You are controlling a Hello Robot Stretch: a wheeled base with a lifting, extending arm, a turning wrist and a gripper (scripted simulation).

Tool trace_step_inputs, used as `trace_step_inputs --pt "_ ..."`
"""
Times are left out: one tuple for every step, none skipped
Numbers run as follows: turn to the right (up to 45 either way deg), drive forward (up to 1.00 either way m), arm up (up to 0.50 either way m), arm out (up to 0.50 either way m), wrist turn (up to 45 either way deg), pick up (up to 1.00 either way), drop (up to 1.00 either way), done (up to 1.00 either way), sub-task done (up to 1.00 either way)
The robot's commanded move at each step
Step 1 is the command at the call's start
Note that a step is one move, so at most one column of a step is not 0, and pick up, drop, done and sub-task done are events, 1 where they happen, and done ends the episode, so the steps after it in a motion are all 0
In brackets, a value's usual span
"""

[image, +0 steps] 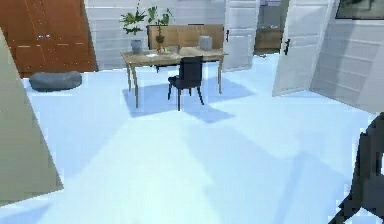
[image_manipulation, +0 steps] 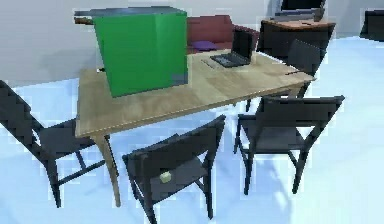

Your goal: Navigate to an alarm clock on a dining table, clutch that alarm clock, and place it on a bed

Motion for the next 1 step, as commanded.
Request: trace_step_inputs --pt "0.0 0.10 0.00 0.00 0.0 0.00 0.00 0.00 0.00"
